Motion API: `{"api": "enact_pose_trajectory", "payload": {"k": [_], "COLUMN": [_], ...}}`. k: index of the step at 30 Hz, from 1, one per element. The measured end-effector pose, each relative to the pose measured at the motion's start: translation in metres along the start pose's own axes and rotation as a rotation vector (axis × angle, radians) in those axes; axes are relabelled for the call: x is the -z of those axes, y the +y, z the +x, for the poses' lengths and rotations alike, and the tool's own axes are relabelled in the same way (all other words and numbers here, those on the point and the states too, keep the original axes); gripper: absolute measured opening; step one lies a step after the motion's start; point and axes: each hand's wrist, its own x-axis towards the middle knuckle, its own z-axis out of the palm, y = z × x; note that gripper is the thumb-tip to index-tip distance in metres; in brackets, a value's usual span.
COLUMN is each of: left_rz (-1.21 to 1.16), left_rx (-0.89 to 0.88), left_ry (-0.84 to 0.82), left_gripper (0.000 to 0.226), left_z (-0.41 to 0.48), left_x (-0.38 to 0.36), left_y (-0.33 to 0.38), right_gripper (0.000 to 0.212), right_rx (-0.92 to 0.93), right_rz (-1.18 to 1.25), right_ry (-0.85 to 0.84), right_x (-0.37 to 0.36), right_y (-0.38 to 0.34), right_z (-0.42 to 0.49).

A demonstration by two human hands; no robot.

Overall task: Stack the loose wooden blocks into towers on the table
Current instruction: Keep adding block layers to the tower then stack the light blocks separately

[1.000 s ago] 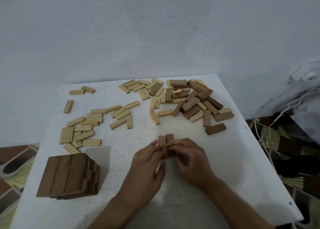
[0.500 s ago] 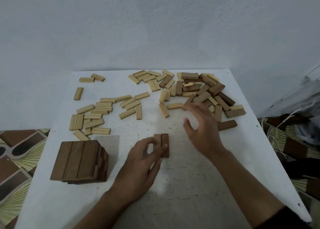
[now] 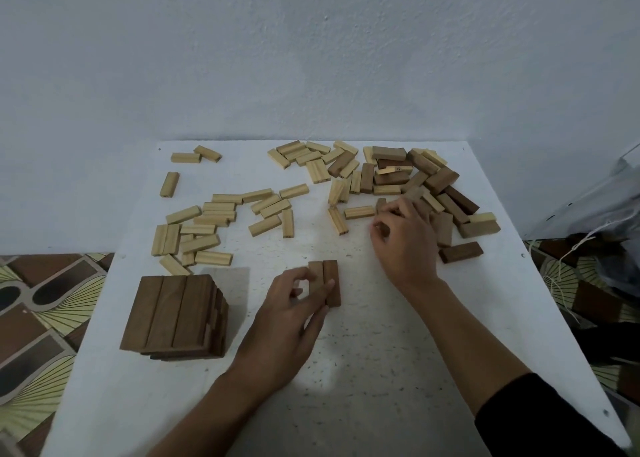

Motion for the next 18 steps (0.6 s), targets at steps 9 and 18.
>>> {"api": "enact_pose_trajectory", "payload": {"k": [9,18], "left_rz": [-0.017,-0.103], "left_rx": [0.054,0.05], "left_ry": [-0.014,0.032], "left_gripper": [0.045,0.038], "left_z": [-0.003,-0.003], "left_x": [-0.001,0.002], "left_y": [0.003,0.001], "right_gripper": [0.027,0.036], "right_rx": [-0.024,-0.043], "right_rz": [0.262,0.401], "right_ry": [0.009,-0.132], "right_x": [0.02,0.015], "right_y": [-0.022,-0.044], "right_z": [-0.058,-0.109]}}
